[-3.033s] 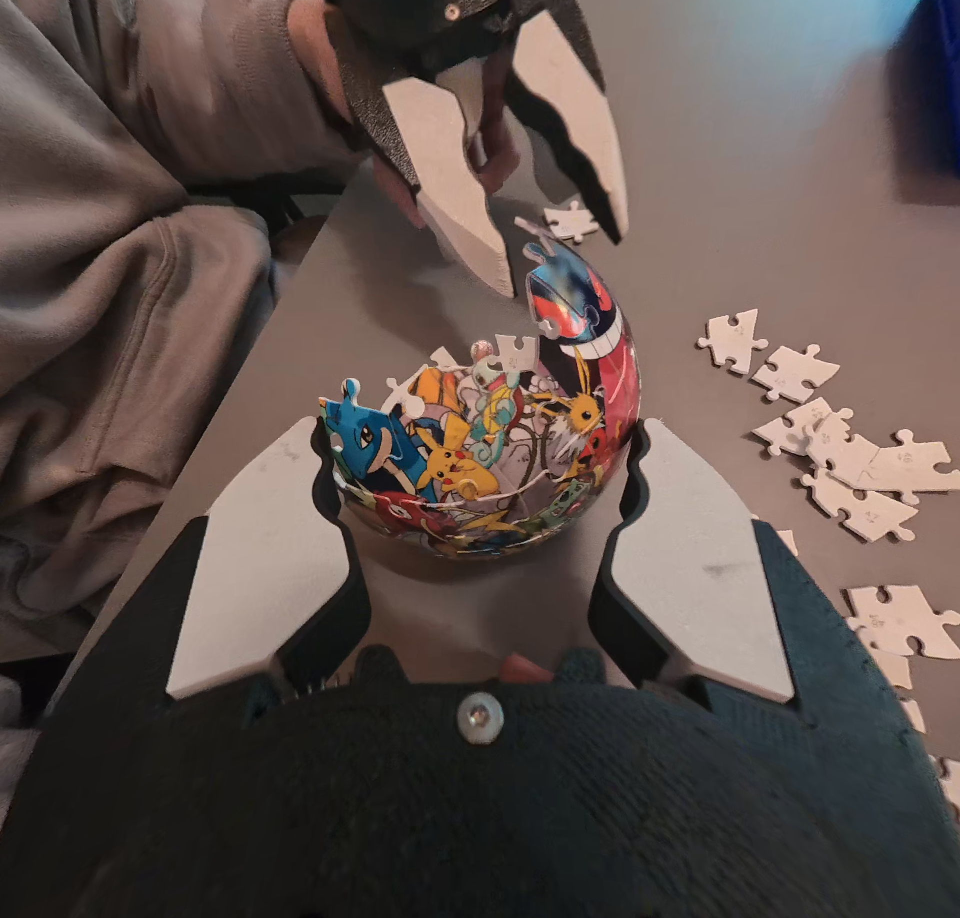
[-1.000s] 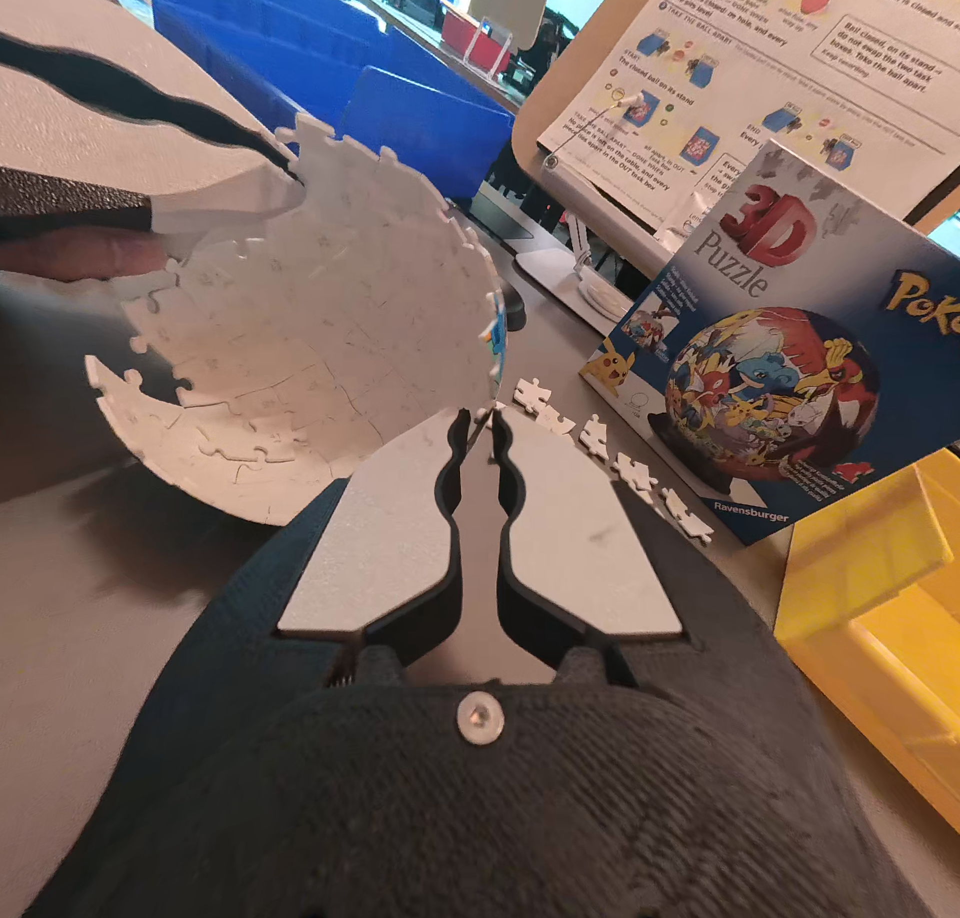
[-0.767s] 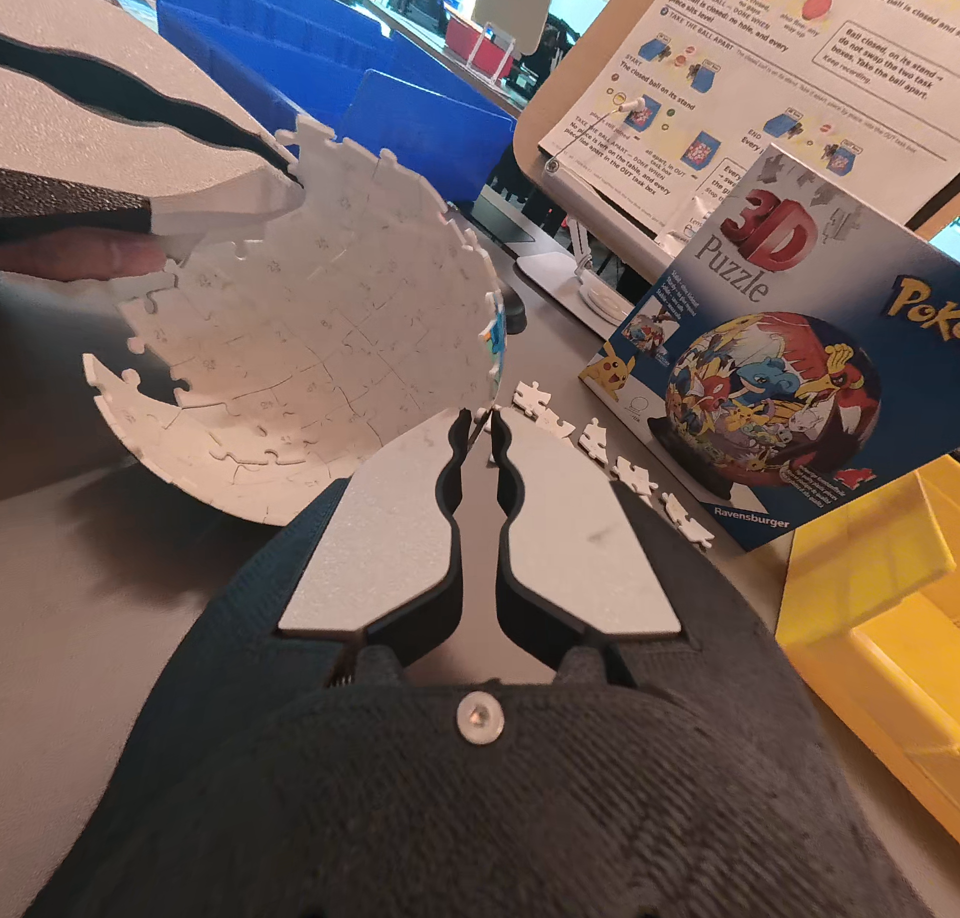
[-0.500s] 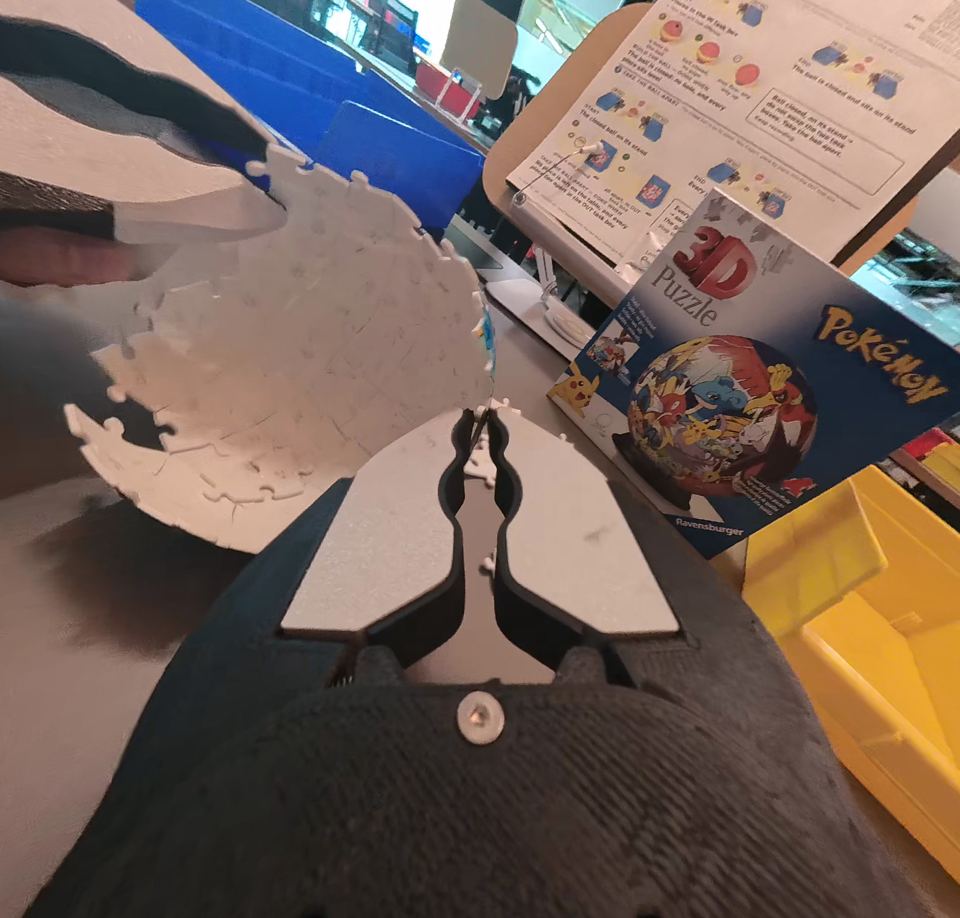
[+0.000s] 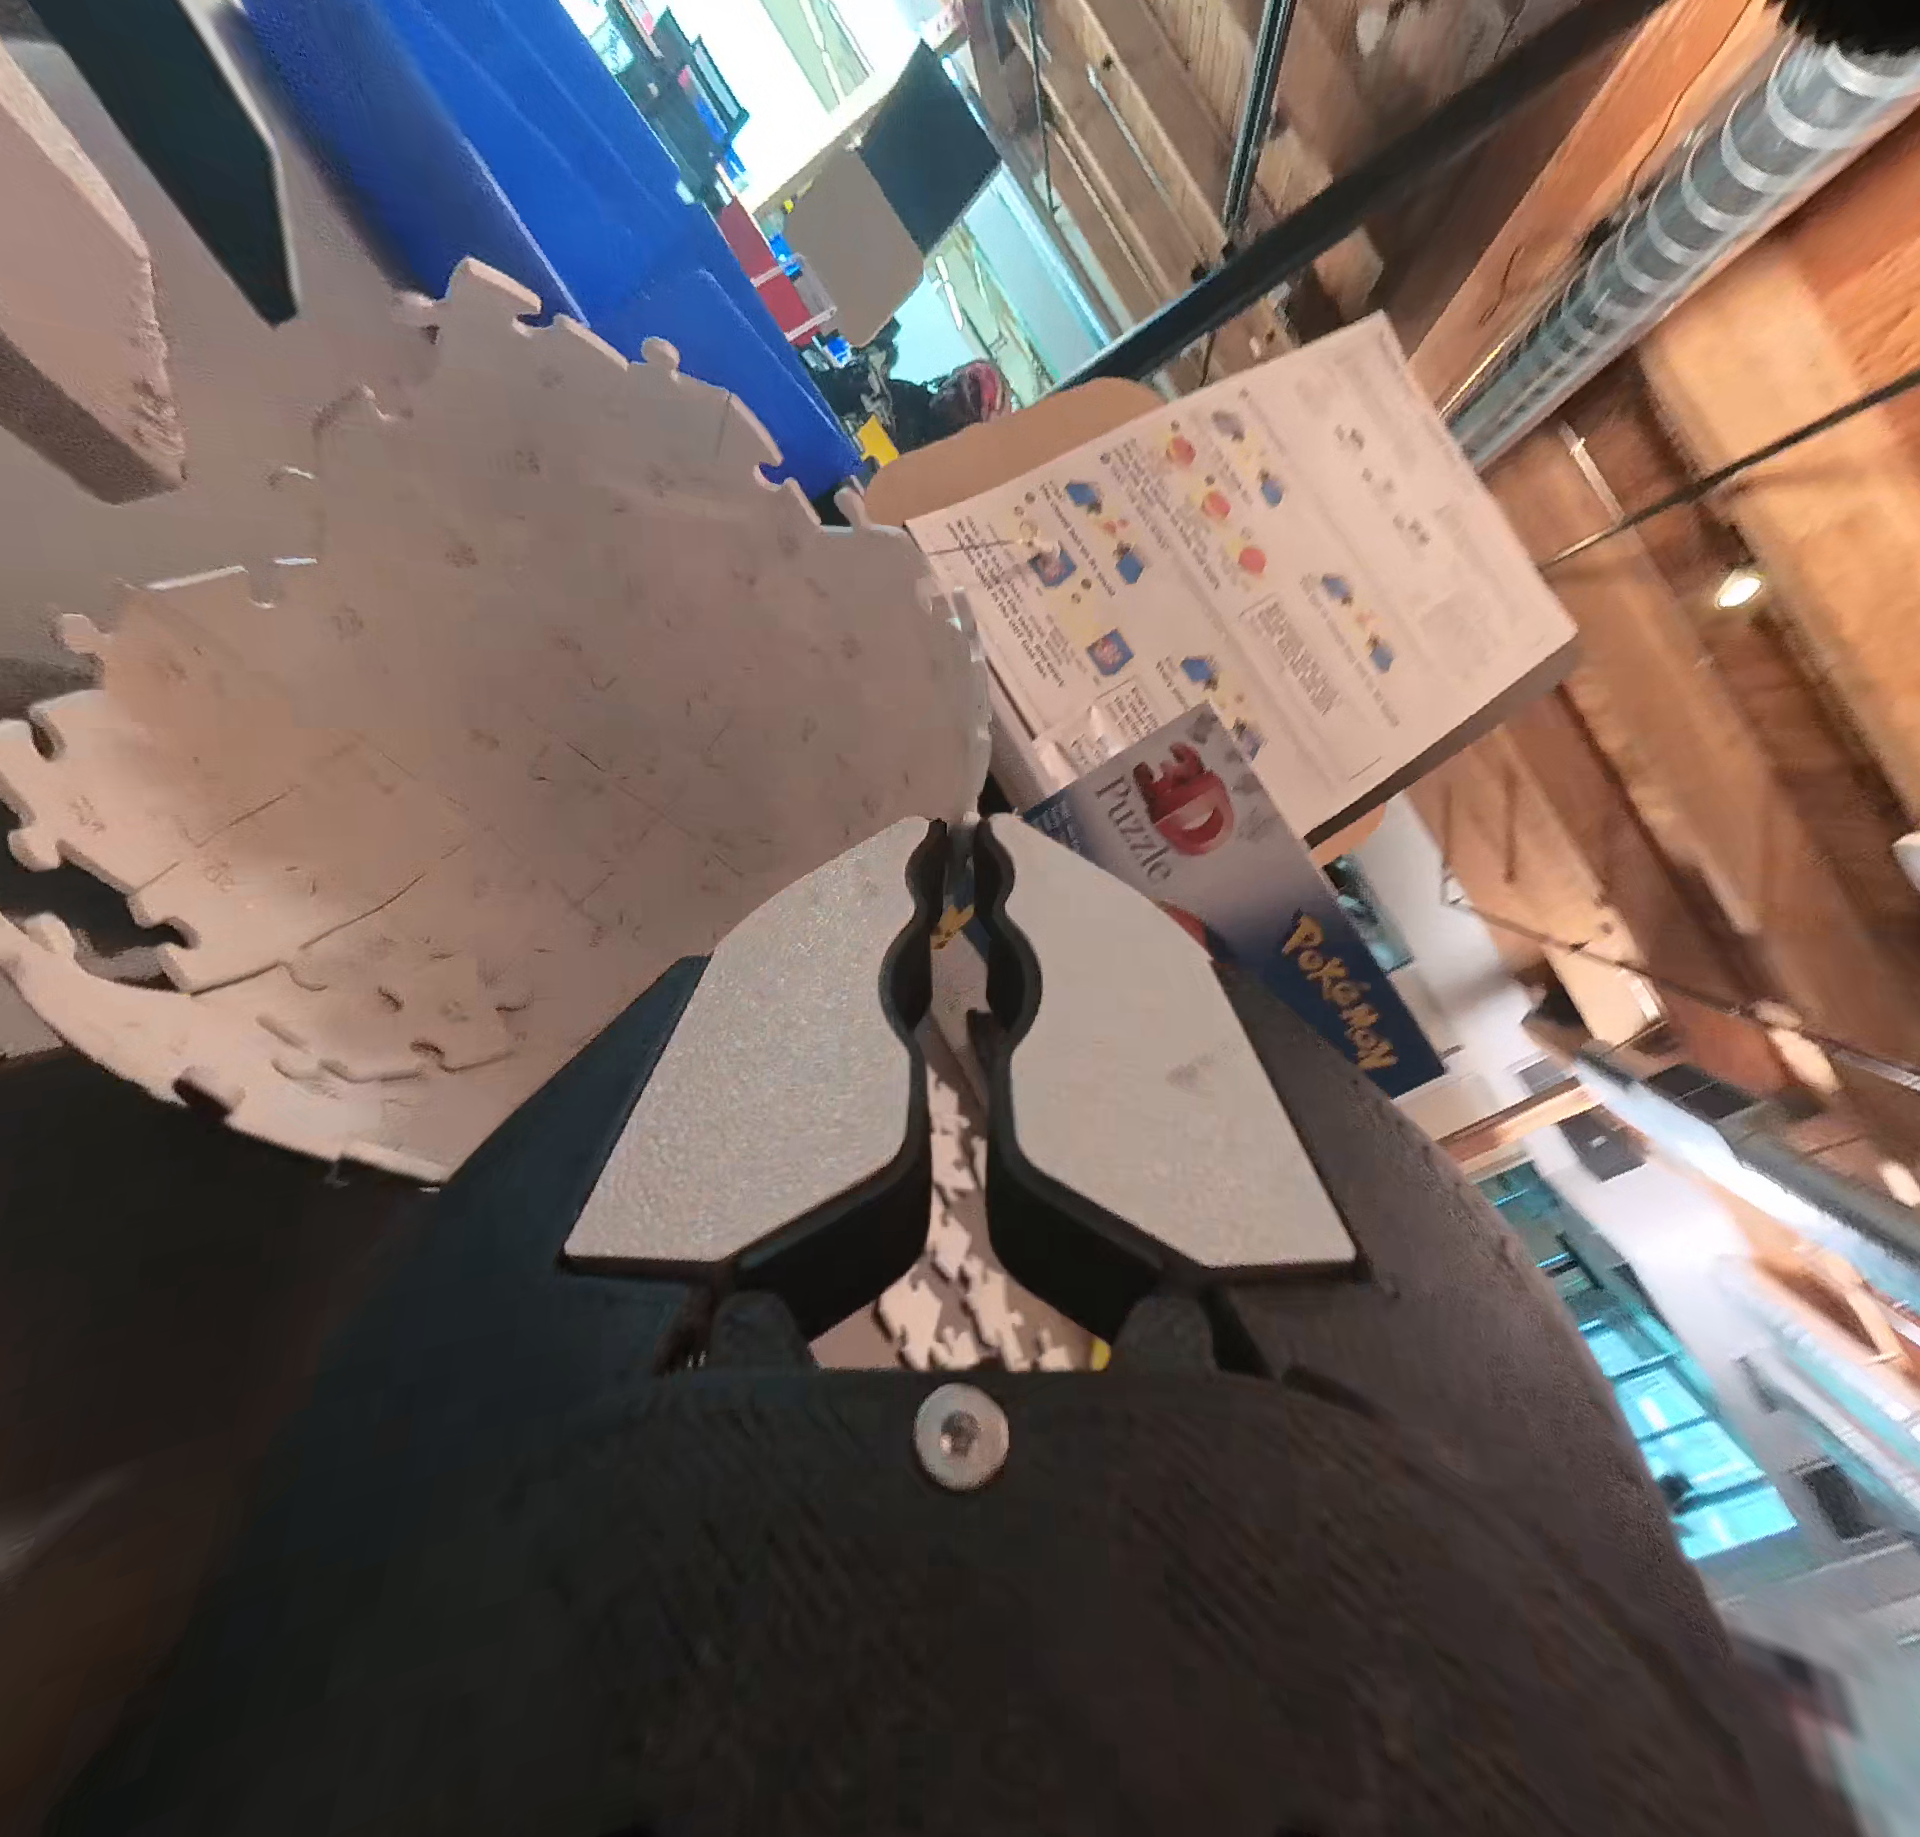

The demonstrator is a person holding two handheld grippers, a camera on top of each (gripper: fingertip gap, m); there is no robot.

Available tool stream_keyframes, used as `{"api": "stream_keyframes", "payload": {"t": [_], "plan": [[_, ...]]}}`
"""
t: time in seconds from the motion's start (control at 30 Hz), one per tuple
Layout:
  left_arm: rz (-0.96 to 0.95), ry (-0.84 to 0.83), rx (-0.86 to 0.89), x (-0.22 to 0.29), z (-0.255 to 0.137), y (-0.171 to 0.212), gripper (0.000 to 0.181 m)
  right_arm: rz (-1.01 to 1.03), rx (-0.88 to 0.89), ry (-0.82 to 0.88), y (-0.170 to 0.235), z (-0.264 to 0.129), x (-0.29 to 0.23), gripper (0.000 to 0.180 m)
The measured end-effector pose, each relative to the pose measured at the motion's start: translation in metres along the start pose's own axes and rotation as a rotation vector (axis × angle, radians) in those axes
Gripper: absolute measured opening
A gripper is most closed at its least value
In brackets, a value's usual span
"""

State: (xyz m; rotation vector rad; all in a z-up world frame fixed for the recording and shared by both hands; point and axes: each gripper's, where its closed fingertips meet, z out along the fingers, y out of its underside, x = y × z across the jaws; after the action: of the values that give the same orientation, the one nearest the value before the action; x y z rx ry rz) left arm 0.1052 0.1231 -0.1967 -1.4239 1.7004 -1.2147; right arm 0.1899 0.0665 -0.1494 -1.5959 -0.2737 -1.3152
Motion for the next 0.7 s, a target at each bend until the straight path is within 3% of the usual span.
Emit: {"api": "stream_keyframes", "payload": {"t": [0.2,0.33,0.47,0.7], "plan": [[-0.030,-0.111,-0.101,-0.020,0.000,0.019,0.059,-0.169,0.083,0.037,-0.022,-0.007,-0.004,0.004],[-0.104,-0.089,-0.156,-0.027,0.012,0.025,0.055,-0.233,0.121,0.051,-0.032,-0.011,-0.007,0.002],[-0.092,-0.076,-0.212,-0.026,0.024,0.028,0.040,-0.255,0.141,0.059,-0.038,-0.014,-0.009,0.003],[-0.082,-0.102,-0.245,-0.028,0.039,0.027,0.039,-0.248,0.134,0.060,-0.037,-0.014,-0.009,0.004]]}}
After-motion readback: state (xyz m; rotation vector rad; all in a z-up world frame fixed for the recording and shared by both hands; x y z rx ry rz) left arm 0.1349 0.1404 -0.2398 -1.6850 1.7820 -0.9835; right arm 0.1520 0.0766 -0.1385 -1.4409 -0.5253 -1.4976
